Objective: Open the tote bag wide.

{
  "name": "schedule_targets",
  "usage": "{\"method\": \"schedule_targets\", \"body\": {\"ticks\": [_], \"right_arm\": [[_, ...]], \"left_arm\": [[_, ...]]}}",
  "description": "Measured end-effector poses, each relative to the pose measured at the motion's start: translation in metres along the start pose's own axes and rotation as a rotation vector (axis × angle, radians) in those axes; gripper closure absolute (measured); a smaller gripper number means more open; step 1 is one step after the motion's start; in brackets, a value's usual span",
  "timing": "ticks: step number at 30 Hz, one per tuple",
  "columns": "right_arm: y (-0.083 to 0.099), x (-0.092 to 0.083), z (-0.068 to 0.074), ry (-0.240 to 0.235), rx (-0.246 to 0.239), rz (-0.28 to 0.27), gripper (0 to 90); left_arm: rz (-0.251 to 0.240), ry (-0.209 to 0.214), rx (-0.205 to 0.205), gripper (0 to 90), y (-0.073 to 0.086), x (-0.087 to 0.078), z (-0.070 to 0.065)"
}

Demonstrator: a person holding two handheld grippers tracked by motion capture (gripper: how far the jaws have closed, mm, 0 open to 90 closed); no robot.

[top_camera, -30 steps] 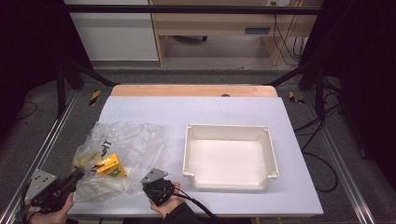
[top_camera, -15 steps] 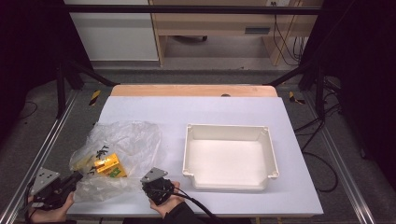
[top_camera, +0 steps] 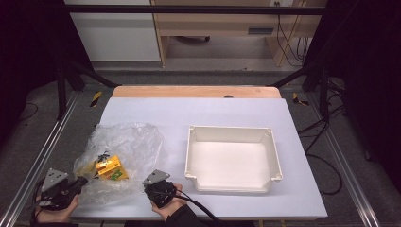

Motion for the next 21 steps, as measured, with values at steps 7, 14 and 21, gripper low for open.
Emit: {"method": "schedule_targets", "body": {"ticks": [7,14,21], "right_arm": [[0.0,0.0,0.0,-0.001,0.004,0.0,89.8],[0.0,0.0,0.0,-0.005,0.006,-0.002,90.0],[0.0,0.001,0.0,-0.003,0.0,-0.004,90.0]], "left_arm": [[-0.079,-0.009,-0.071,71.8,-0.006,-0.012,0.007],[-0.228,0.012,-0.133,52.1,-0.026,-0.039,0.007],[-0.308,0.002,-0.133,47.1,-0.05,-0.054,0.007]]}}
Point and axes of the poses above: each handheld gripper's, and its own axes: x roughly forward along the jaws, y roughly out of its underside, z roughly to its left, the point moved 3 cm from there along x, roughly forward along the jaws, and after that the axes turned 12 degrees about -y, right-handed, at the moved point
